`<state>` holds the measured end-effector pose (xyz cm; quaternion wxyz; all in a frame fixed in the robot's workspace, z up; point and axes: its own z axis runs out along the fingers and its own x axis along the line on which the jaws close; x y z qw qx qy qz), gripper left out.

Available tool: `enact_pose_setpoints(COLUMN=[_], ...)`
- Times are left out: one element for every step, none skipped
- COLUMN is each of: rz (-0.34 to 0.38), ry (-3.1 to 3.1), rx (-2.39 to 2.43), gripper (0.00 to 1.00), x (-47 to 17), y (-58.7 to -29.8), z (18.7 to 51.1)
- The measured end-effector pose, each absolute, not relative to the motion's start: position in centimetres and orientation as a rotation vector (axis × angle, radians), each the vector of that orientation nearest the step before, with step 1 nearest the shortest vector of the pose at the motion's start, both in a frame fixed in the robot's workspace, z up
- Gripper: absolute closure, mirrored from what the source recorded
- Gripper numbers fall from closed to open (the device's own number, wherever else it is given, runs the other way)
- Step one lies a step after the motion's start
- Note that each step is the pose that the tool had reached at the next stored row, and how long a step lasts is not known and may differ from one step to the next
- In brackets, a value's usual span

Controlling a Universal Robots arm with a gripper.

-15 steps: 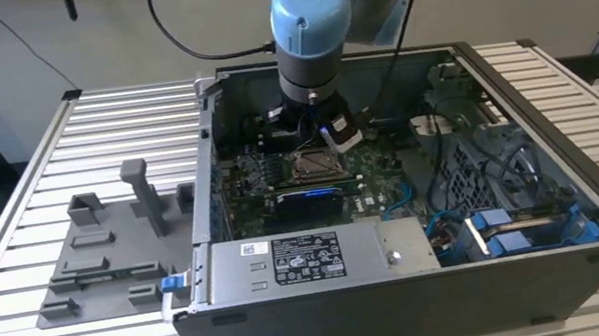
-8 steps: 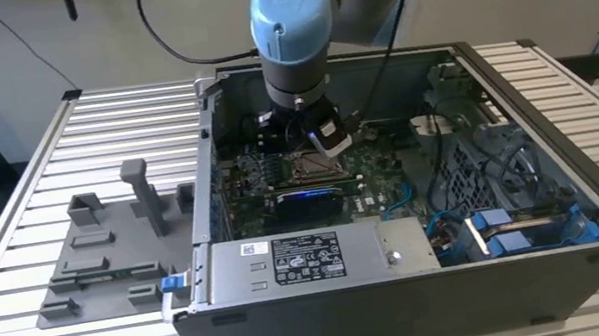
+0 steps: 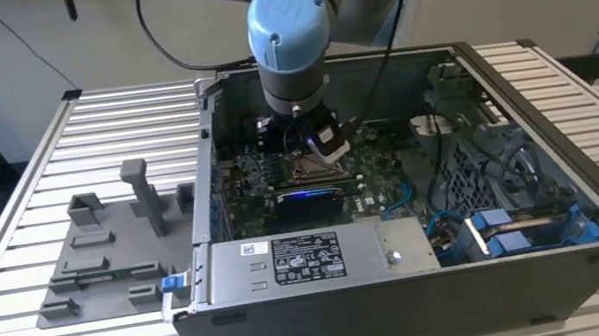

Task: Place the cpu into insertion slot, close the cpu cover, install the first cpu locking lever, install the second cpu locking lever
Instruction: 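Install the first cpu locking lever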

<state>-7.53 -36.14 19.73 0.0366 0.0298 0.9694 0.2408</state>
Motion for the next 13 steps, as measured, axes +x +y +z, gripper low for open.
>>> enact_pose_setpoints(rz=[0.740, 0.739, 0.740, 0.740, 0.740, 0.740, 0.740, 0.741, 0.741, 0.741, 0.741, 0.742, 0.742], ry=[2.977, 2.977, 2.976, 2.976, 2.977, 2.977, 2.977, 2.976, 2.976, 2.976, 2.976, 2.976, 2.976], rx=[0.091, 0.092, 0.092, 0.092, 0.092, 0.092, 0.092, 0.092, 0.092, 0.092, 0.092, 0.092, 0.092], gripper=[0.89, 0.89, 0.89, 0.89, 0.89, 0.89, 0.89, 0.89, 0.89, 0.89, 0.89, 0.89, 0.89], x=[-7.5, -7.5, -7.4, -7.3, -7.2, -7.1, -7.0, -6.8, -6.7, -6.6, -6.5, -6.4, -6.2], y=[-36.1, -36.1, -36.1, -36.1, -36.1, -36.1, -36.1, -36.1, -36.0, -36.0, -36.0, -36.0, -36.0], z=[19.6, 19.5, 19.4, 19.3, 19.3, 19.2, 19.1, 19.1, 19.0, 19.0, 18.9, 18.9, 18.8])
